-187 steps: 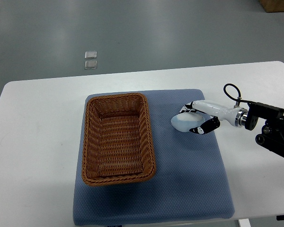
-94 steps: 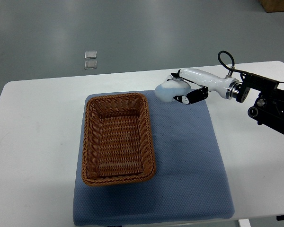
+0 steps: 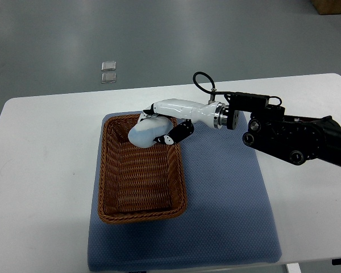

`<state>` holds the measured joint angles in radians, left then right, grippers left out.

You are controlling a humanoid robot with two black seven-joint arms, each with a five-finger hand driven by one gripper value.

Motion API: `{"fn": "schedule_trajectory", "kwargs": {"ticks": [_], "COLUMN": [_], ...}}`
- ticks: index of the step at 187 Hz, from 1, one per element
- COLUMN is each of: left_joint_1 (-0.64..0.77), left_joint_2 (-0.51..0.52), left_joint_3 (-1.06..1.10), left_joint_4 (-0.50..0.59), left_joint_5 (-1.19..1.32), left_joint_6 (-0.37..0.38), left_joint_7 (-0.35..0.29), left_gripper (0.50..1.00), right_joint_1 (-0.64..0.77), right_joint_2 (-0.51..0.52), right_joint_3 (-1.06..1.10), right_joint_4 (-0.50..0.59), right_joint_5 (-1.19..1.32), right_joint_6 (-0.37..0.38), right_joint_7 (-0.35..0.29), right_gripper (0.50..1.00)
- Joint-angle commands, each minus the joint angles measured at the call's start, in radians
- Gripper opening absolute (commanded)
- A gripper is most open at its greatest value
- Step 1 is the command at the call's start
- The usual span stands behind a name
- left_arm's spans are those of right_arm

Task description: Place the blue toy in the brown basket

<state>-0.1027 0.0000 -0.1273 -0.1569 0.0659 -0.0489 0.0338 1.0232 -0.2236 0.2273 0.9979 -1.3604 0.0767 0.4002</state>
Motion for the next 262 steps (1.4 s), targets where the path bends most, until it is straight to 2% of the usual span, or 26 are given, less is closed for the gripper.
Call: {"fn": "schedule_trajectory", "kwargs": {"ticks": [1, 65, 114, 155, 191, 232, 262], "left_joint_1": [0.000, 0.000, 0.000, -0.002, -0.002, -0.002, -0.002], "left_joint_2": [0.000, 0.000, 0.000, 0.000, 0.000, 0.000, 0.000], "left_joint_3": [0.000, 0.002, 0.002, 0.003, 0.003, 0.003, 0.000], "left_joint_4": [0.000, 0.003, 0.003, 0.003, 0.003, 0.003, 0.003], "left_joint_5": [0.000, 0.000, 0.000, 0.000, 0.000, 0.000, 0.000], "left_joint_6": [0.000, 0.000, 0.000, 0.000, 0.000, 0.000, 0.000], "left_joint_7": [0.000, 0.000, 0.000, 0.000, 0.000, 0.000, 0.000], "left_gripper": [1.000, 1.000, 1.000, 1.000, 1.000, 1.000, 1.000], "right_joint_1": [0.009, 0.006, -0.002, -0.043, -0.184, -0.354, -0.411], "right_joint_2": [0.033, 0.046, 0.018, -0.057, -0.118, -0.106, -0.082], "right_joint_3": [-0.029, -0.040, -0.011, 0.056, 0.262, 0.527, 0.575], "right_joint_4": [-0.019, -0.022, -0.024, -0.030, -0.042, -0.044, -0.044], "right_joint_5": [0.000, 0.001, 0.007, 0.175, 0.290, 0.495, 0.695], "right_joint_6": [0.000, -0.008, -0.014, -0.078, -0.098, -0.117, -0.170], "right_joint_7": [0.000, -0.001, 0.000, -0.021, -0.089, -0.189, -0.204], "right_gripper": [0.643, 0.864, 0.864, 0.864, 0.864, 0.862, 0.862]}}
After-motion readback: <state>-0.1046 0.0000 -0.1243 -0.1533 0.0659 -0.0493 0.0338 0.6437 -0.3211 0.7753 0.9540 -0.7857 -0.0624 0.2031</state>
